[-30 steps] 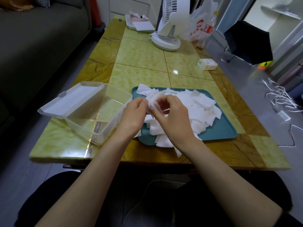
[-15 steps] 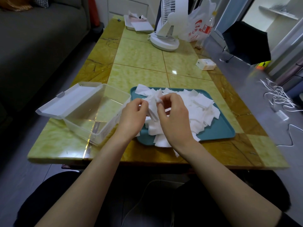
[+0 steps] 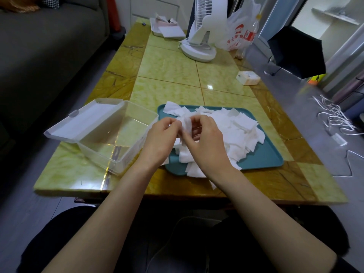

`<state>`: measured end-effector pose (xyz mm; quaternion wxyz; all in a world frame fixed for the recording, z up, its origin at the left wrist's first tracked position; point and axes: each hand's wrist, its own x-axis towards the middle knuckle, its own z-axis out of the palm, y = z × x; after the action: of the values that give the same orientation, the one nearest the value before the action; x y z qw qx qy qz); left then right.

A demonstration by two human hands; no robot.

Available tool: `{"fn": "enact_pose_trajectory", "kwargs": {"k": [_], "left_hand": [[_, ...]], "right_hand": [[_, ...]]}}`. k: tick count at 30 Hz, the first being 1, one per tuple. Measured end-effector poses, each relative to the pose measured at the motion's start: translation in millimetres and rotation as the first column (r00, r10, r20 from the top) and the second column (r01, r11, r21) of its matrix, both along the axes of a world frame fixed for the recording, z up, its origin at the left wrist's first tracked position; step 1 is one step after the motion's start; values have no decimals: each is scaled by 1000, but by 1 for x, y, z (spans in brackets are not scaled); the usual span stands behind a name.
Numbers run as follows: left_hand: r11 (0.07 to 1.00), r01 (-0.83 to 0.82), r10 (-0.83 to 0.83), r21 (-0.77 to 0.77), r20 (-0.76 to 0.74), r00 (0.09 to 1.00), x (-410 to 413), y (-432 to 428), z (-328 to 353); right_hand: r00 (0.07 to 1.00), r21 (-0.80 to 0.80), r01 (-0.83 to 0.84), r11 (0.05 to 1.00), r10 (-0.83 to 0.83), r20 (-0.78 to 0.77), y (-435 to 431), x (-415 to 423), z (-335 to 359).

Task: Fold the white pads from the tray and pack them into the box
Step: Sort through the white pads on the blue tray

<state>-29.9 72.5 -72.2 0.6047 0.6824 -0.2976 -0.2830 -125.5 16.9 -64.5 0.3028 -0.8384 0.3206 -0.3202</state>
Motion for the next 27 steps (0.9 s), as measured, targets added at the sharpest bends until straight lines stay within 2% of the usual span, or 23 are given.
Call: {"fn": "enact_pose_trajectory", "kwargs": {"k": [3, 10, 16, 27], "left_hand": [[999, 30, -31, -32, -50, 998, 0, 4, 4], [998, 66, -66, -10, 33, 997, -2, 8, 3], [999, 42, -41, -16, 76, 996, -1, 6, 1], [1000, -19, 21, -20, 88, 996, -1, 2, 1]], "right_hand": [[999, 46, -5, 999, 3, 41, -3, -2, 5], [999, 53, 0, 999, -1, 34, -7, -7, 8], [1000, 44, -3, 999, 3, 3, -11, -8, 9], [999, 42, 33, 999, -35, 39, -4, -4, 8]]}}
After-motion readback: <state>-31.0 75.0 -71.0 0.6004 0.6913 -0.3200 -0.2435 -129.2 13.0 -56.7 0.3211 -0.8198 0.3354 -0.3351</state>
